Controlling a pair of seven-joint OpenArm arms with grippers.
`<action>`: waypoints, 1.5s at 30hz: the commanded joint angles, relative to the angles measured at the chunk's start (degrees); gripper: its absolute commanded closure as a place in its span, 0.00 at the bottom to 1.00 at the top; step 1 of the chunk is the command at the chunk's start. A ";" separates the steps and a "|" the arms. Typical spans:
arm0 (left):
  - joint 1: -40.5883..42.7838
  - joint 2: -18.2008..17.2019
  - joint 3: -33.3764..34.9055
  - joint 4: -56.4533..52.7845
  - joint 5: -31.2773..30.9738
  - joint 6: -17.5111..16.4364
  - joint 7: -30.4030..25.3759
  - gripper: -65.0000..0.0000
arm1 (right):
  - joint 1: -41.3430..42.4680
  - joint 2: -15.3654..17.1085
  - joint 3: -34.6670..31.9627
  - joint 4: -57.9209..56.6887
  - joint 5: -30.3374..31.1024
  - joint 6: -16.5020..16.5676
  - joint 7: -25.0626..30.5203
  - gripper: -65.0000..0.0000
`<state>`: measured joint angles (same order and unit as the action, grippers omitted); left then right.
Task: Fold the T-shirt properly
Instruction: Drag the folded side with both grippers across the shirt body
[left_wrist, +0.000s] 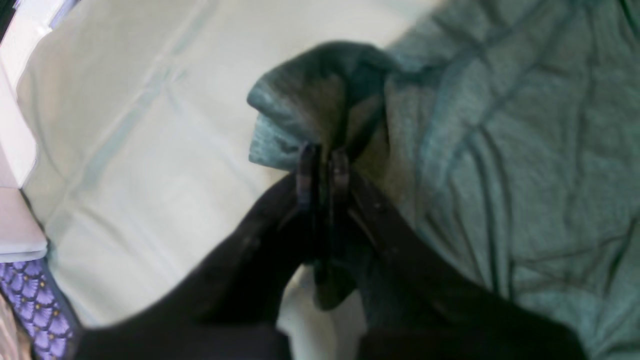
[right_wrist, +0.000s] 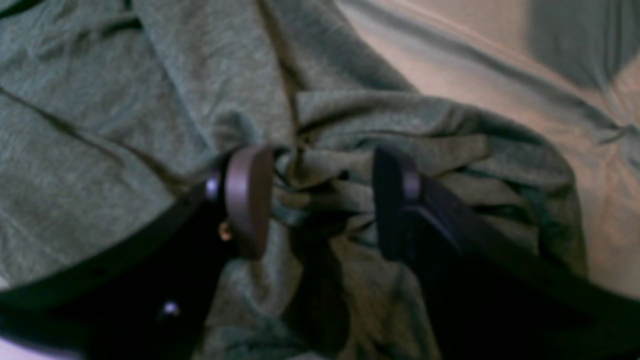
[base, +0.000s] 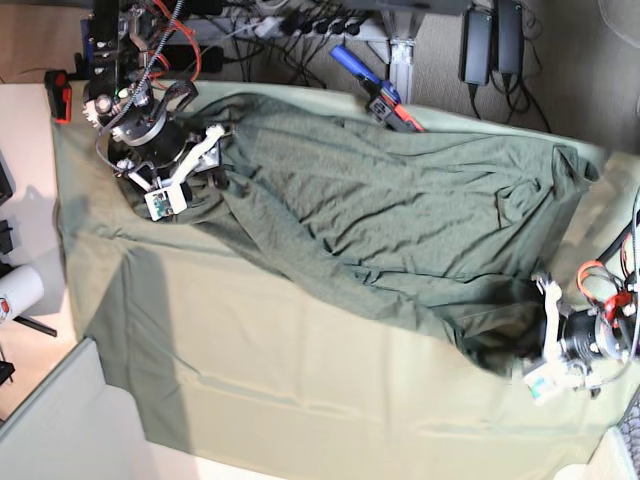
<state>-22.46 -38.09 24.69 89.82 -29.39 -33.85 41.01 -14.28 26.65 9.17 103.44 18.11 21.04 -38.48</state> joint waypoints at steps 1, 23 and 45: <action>-0.83 -1.18 -0.61 1.66 -0.37 0.17 -0.39 1.00 | 0.57 0.81 0.59 0.81 0.31 0.17 0.96 0.51; 16.83 -10.56 -0.61 16.92 13.29 3.41 -1.38 1.00 | 1.18 0.81 0.61 0.81 -1.64 -3.08 2.54 0.51; 17.07 -11.63 -0.61 16.94 13.35 3.63 -1.33 1.00 | 18.78 -4.94 -12.15 -11.43 4.24 0.42 1.33 0.33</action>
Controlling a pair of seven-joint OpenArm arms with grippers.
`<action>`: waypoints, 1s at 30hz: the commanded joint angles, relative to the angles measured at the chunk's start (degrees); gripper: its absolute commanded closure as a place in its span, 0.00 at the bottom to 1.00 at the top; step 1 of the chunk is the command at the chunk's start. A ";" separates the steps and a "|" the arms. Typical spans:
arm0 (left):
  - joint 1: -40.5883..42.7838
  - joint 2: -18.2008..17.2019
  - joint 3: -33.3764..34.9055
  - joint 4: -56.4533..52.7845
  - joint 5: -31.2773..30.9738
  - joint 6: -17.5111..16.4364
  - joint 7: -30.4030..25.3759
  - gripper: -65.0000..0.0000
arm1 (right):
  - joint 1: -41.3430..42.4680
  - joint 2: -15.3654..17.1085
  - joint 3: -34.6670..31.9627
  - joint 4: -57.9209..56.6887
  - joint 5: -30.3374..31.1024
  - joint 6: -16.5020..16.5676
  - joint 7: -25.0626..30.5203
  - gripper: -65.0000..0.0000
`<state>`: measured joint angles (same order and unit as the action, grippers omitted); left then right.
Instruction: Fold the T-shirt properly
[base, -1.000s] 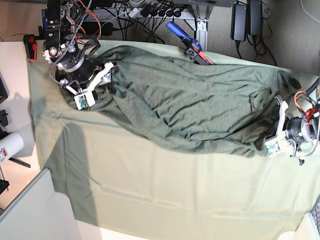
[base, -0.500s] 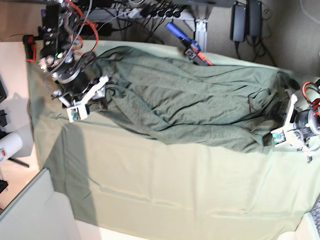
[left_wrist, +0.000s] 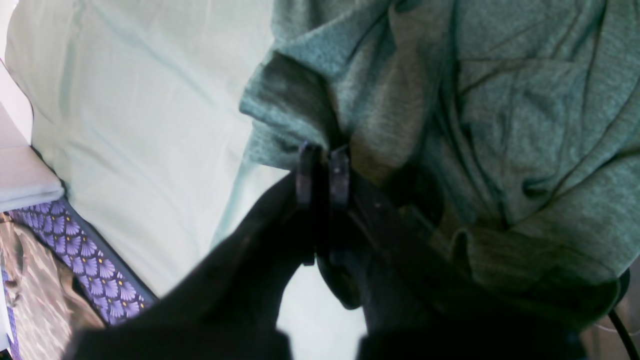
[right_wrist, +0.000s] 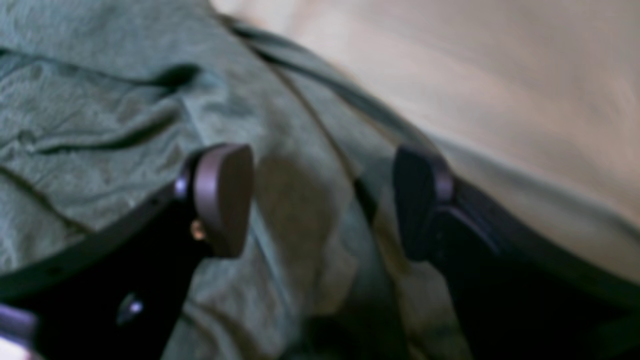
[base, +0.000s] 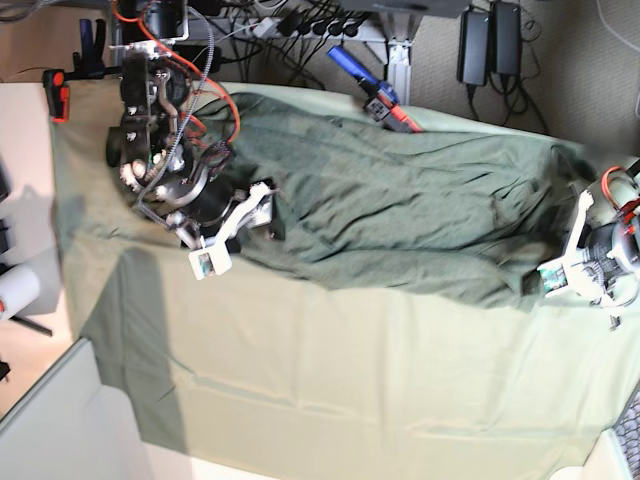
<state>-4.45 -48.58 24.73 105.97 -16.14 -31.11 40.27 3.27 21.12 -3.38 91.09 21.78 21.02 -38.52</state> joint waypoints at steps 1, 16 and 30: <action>-0.94 -1.14 -0.66 0.79 0.09 0.90 -0.59 1.00 | 2.03 0.59 -0.90 0.94 0.20 0.44 1.42 0.33; -0.79 -1.14 -0.66 0.68 0.13 0.90 -0.83 1.00 | 6.56 -0.35 -10.21 -2.34 -4.85 0.42 2.56 0.52; -0.72 -3.56 -0.66 -0.07 0.09 2.21 -1.25 1.00 | 4.92 1.09 -10.08 3.50 -4.70 0.42 -1.01 1.00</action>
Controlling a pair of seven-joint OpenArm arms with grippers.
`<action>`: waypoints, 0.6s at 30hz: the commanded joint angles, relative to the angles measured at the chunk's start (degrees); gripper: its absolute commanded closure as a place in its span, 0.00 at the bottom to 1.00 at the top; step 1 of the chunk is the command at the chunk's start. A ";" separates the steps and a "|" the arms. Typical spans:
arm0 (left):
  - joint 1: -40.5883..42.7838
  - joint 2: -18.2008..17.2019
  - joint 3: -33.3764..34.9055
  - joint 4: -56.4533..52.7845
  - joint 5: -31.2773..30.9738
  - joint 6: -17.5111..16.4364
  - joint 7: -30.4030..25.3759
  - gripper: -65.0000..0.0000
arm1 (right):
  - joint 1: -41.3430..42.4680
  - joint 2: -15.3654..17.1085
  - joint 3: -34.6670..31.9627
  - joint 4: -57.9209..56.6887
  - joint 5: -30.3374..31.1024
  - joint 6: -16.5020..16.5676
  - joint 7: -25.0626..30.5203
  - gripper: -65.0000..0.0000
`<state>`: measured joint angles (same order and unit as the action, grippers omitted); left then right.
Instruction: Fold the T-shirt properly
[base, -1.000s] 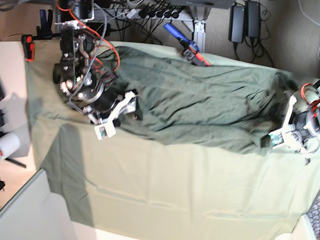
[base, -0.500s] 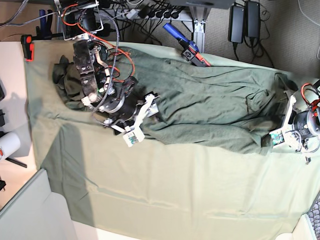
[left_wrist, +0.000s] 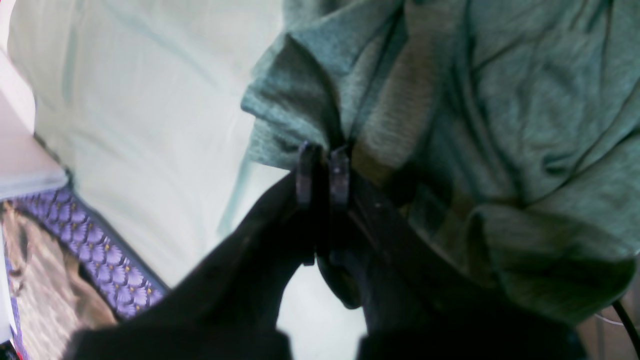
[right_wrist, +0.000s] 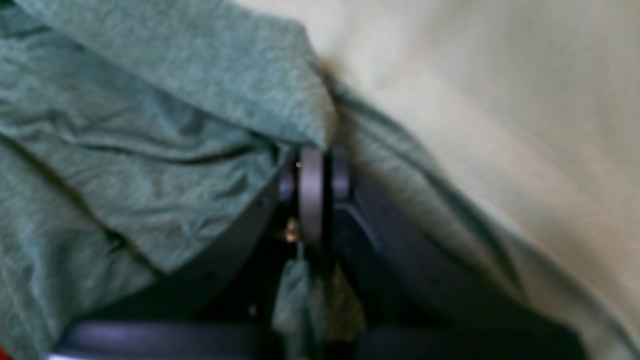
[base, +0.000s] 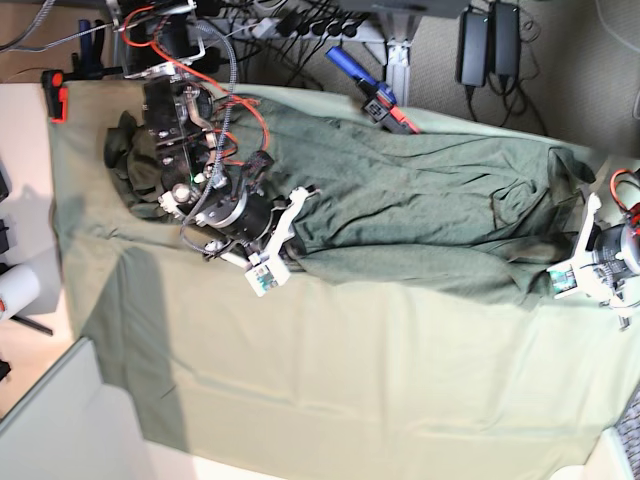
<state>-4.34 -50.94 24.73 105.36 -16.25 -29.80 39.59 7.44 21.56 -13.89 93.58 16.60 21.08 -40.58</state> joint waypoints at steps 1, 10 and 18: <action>-0.70 -1.66 -0.66 0.55 0.17 1.11 -0.59 1.00 | 0.04 1.07 0.50 2.38 0.50 0.35 1.03 1.00; -0.04 -2.45 -0.66 0.66 -1.27 0.33 0.22 1.00 | -6.78 5.60 0.79 10.08 0.28 0.35 0.33 1.00; -0.07 -2.58 -0.66 0.68 -6.27 -3.96 4.22 0.92 | -10.03 6.36 2.75 10.51 0.28 0.35 -0.24 1.00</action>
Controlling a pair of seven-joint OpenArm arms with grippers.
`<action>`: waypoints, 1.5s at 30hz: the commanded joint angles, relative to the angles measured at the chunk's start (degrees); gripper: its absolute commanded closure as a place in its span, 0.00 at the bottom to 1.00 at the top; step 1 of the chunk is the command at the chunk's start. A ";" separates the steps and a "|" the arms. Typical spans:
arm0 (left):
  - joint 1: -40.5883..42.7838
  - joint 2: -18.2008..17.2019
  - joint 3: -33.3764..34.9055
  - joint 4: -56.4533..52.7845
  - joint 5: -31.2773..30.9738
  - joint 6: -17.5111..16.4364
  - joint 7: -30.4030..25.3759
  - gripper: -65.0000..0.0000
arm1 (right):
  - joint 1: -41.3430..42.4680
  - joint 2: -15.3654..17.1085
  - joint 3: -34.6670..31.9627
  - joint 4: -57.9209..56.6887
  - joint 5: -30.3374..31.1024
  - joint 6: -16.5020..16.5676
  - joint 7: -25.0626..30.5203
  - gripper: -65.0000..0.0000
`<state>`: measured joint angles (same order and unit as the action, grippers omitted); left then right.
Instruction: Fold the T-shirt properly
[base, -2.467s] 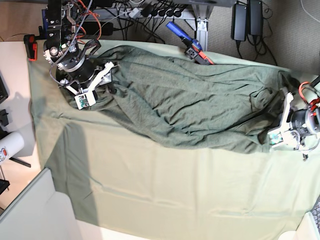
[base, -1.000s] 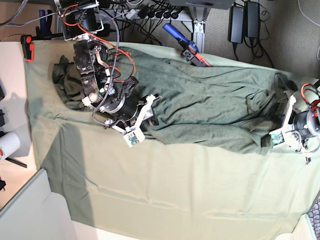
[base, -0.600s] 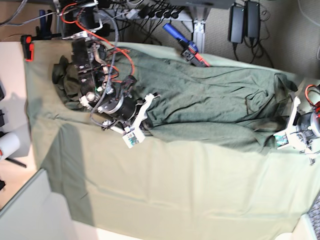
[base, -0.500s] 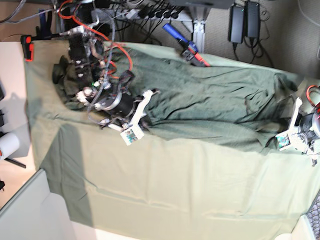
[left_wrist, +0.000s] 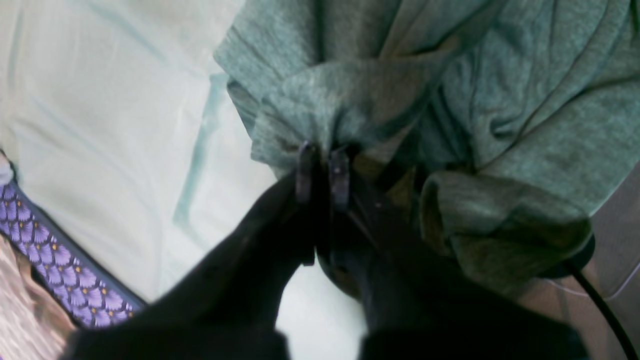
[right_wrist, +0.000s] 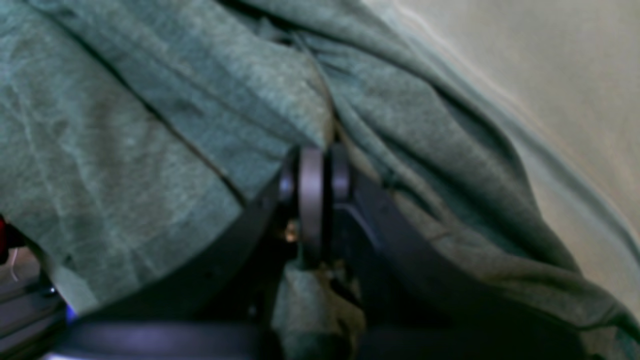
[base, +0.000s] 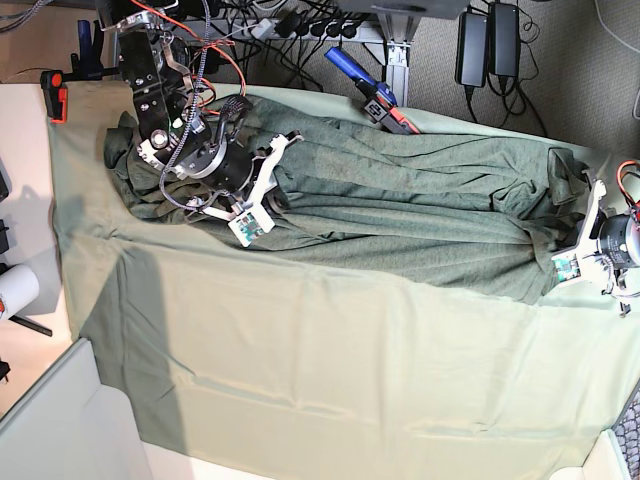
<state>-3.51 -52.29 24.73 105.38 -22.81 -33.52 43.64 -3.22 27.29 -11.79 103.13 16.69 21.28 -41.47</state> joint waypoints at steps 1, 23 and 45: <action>-0.87 -1.25 -0.66 0.63 0.28 -0.22 0.35 0.90 | 0.66 0.63 0.70 0.96 0.20 0.15 0.42 1.00; 1.92 -1.22 -0.66 0.61 0.33 -0.13 -0.17 0.79 | 0.83 0.48 19.41 -0.13 0.31 -1.77 1.18 0.51; 1.84 -0.87 -0.66 0.61 0.83 4.50 -2.93 0.49 | 4.92 1.44 18.01 -20.11 4.85 2.62 7.67 0.51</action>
<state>-0.78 -52.21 24.73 105.36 -22.11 -29.67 41.45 0.86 27.62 5.76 82.21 21.17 23.14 -34.89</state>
